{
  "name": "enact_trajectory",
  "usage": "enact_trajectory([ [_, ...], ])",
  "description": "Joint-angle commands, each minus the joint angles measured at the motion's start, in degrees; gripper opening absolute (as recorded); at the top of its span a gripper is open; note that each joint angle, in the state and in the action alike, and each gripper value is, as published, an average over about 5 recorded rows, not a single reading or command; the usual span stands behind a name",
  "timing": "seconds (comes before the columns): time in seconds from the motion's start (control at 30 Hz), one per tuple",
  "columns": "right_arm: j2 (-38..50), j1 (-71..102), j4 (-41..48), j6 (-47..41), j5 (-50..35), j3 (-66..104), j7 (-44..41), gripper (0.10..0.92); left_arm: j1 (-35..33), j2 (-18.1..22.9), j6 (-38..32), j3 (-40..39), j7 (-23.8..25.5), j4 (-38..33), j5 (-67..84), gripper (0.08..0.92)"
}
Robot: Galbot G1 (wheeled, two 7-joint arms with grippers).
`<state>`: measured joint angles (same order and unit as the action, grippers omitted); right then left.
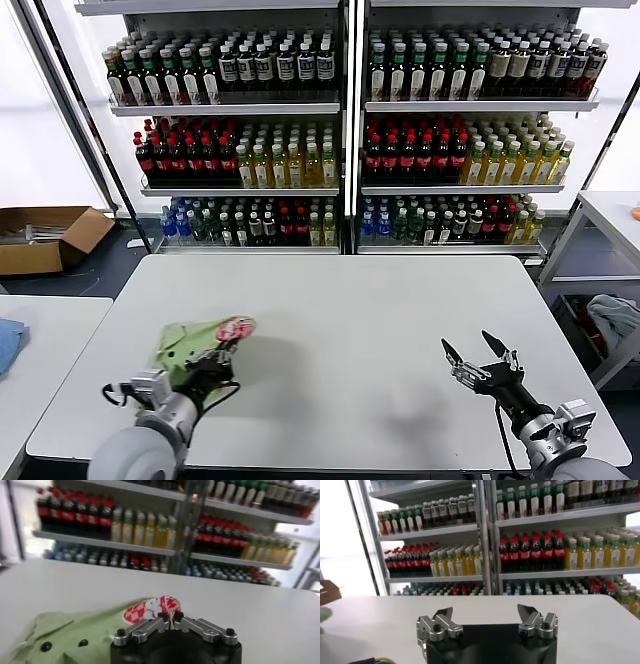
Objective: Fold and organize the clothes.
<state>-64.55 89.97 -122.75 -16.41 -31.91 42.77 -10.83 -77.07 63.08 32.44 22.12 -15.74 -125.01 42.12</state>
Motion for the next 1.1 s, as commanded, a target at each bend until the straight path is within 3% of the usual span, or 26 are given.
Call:
enact_trajectory([
  [0.03, 0.4, 0.0, -0.4, -0.5, 0.2, -1.3, 0.5, 0.823, 10.8, 2.7, 0.6, -19.7, -8.4, 0.4, 7.1, 0.102],
  [0.3, 0.6, -0.8, -0.4, -2.0, 0.3, -5.4, 2.6, 0.823, 11.0, 3.8, -2.8, -18.0, -7.3, 2.3, 11.3, 0.107],
  [0.4, 0.6, -2.3, 0.0, -2.9, 0.2, -7.8, 3.7, 0.823, 9.7, 2.8, -3.2, -15.2, -5.5, 0.5, 12.7, 0.158],
  [0.67, -0.2, -8.8, 2.7, -5.9, -0.6, -19.7, 6.3, 0.823, 6.2, -0.1, -2.5, -2.6, -3.7, -3.8, 17.1, 0.391],
  [0.87, -0.5, -16.7, 7.0, -8.8, -2.8, -32.8, 9.8, 0.823, 2.3, -4.1, -0.6, 9.2, 2.3, -2.0, 8.8, 0.572],
  [1.1, -2.3, -23.2, 14.6, -11.4, -1.5, -43.9, 11.4, 0.823, -2.4, -3.0, -0.1, 14.2, 4.7, -3.7, 4.8, 0.772],
])
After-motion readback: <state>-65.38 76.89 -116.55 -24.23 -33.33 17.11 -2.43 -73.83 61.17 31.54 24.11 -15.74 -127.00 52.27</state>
